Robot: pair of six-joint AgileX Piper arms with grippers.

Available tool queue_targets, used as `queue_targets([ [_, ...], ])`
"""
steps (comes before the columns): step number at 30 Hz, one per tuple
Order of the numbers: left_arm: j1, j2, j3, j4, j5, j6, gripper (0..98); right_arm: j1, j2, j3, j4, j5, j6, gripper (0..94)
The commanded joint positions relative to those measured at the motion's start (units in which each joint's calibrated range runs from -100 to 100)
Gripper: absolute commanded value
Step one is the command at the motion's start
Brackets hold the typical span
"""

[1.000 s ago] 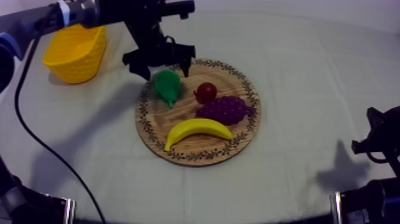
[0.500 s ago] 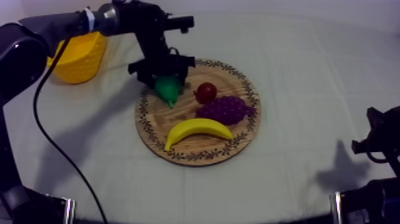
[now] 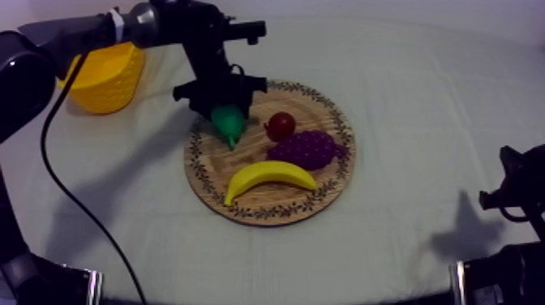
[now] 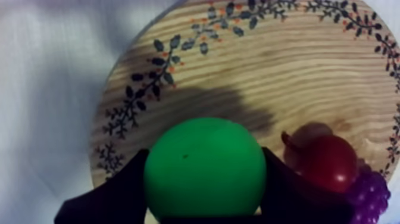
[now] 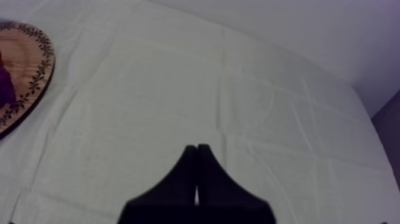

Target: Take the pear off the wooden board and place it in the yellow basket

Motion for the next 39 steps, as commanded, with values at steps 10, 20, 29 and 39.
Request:
queue_targets([
  [10,0.7,-15.5,-0.5,-1.12,6.5,-1.1,37.9,0.0,0.0,0.0,0.0,0.0,0.0,0.4],
  [20,0.2,-24.4,-4.4,-1.67,11.5,-3.5,36.6,0.0,0.0,0.0,0.0,0.0,0.0,0.4],
  [29,-2.0,-26.3,-6.2,-1.99,12.6,-5.5,35.2,0.0,0.0,0.0,0.0,0.0,0.0,0.4],
  [39,-8.9,-24.7,-9.3,-2.93,12.7,-8.4,32.5,0.0,0.0,0.0,0.0,0.0,0.0,0.4],
])
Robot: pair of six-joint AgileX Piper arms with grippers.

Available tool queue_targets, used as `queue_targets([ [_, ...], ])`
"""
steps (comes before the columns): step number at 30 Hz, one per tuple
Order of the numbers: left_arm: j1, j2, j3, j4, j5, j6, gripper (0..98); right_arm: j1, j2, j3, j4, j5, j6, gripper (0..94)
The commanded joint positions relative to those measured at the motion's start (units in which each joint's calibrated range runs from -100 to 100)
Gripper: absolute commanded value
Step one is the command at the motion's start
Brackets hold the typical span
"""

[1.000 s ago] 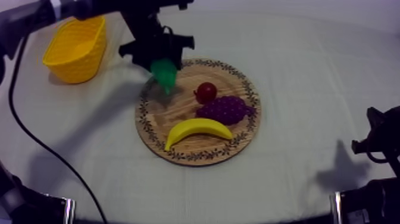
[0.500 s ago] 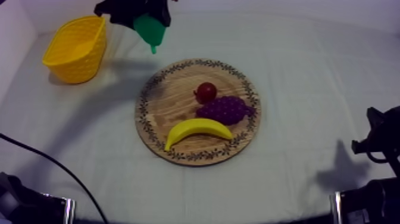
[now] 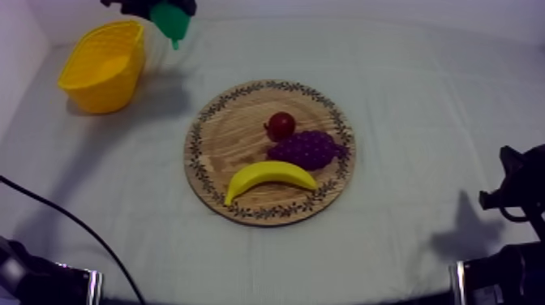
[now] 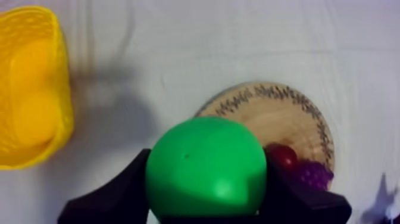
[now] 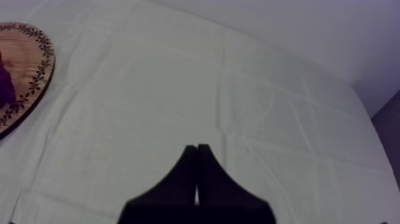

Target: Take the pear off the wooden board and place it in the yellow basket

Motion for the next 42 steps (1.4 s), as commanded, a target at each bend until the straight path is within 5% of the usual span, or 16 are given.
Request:
queue_targets([
  [1,-2.8,0.6,-1.0,0.05,0.0,-0.9,32.4,0.0,0.0,0.0,0.0,0.1,0.0,0.4],
  [20,-19.9,4.6,-5.0,-0.25,1.3,-7.3,32.0,0.0,0.0,0.0,0.0,0.1,0.0,0.4],
  [42,-21.9,5.6,-0.7,1.09,0.3,-8.2,34.1,0.0,0.0,0.0,0.0,0.1,0.0,0.4],
])
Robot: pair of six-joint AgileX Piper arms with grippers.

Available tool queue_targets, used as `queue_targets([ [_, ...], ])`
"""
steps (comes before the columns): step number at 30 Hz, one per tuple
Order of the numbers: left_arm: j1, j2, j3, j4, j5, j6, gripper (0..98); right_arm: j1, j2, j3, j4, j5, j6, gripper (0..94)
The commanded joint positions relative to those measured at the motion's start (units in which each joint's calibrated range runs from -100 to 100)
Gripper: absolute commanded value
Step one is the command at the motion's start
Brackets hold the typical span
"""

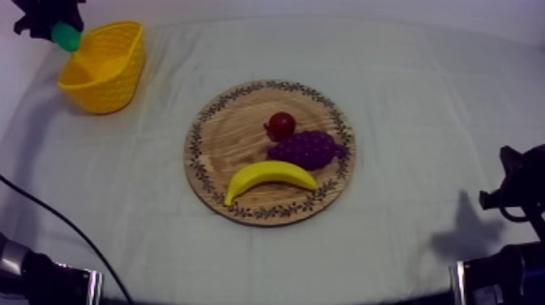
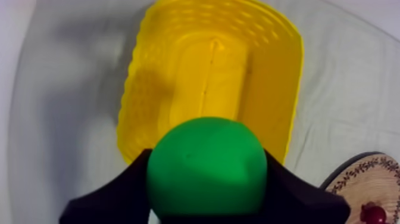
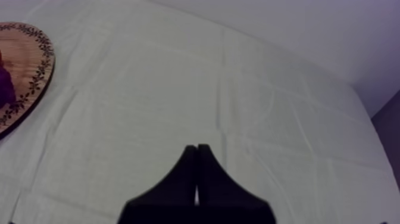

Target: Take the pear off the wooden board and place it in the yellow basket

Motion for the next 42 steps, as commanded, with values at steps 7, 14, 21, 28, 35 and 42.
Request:
queue_targets([
  [7,0.4,3.7,1.1,0.24,-2.4,-0.5,34.0,0.0,0.0,0.0,0.0,-0.1,0.0,0.4],
  [14,0.6,9.2,-0.2,0.42,-3.6,-0.4,34.1,0.0,0.0,0.0,0.0,-0.1,0.0,0.4],
  [21,0.5,15.7,-4.0,1.01,-3.8,-0.1,36.3,0.0,0.0,0.0,0.0,-0.1,0.0,0.4],
  [28,0.7,18.9,-5.7,1.03,-3.8,-0.4,52.9,0.0,0.0,0.0,0.0,-0.1,0.0,0.4],
  [35,0.6,19.6,-5.9,1.19,-3.0,-0.2,74.4,0.0,0.0,0.0,0.0,-0.1,0.0,0.4],
  [42,0.6,19.6,-5.9,1.62,-2.7,-0.4,91.2,0.0,0.0,0.0,0.0,-0.1,0.0,0.4],
])
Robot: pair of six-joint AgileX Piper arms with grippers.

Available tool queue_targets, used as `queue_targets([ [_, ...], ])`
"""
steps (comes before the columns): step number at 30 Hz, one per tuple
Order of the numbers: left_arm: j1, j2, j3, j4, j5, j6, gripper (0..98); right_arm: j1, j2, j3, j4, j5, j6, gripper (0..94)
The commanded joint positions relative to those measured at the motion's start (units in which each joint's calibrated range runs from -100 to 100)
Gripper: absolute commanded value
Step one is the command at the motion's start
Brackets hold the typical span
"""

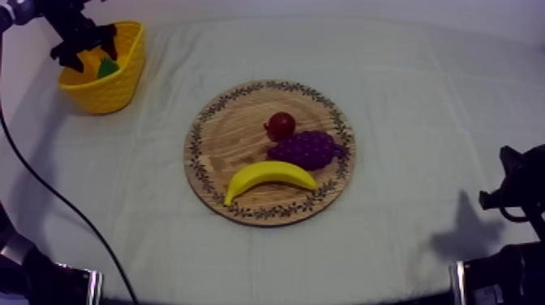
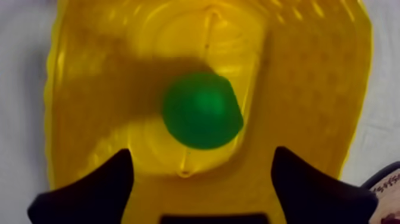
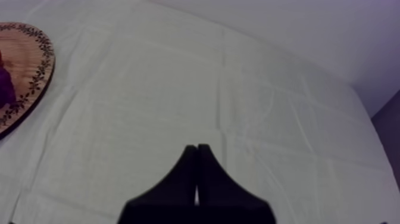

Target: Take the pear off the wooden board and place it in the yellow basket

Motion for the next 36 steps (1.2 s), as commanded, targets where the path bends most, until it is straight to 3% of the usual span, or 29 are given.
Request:
queue_targets([
  [1,0.0,-0.1,0.0,0.09,0.0,0.0,92.1,0.0,0.0,0.0,0.0,0.0,0.0,0.4],
  [23,0.5,-10.5,4.4,0.56,1.3,-0.3,93.5,0.0,0.0,0.0,0.0,0.0,0.0,0.4],
  [30,1.7,-18.8,7.4,-0.35,1.5,-0.1,81.5,0.0,0.0,0.0,0.0,0.0,0.0,0.4],
  [36,2.3,-26.1,11.8,-0.65,0.1,-0.4,62.4,0.0,0.0,0.0,0.0,0.0,0.0,0.4],
])
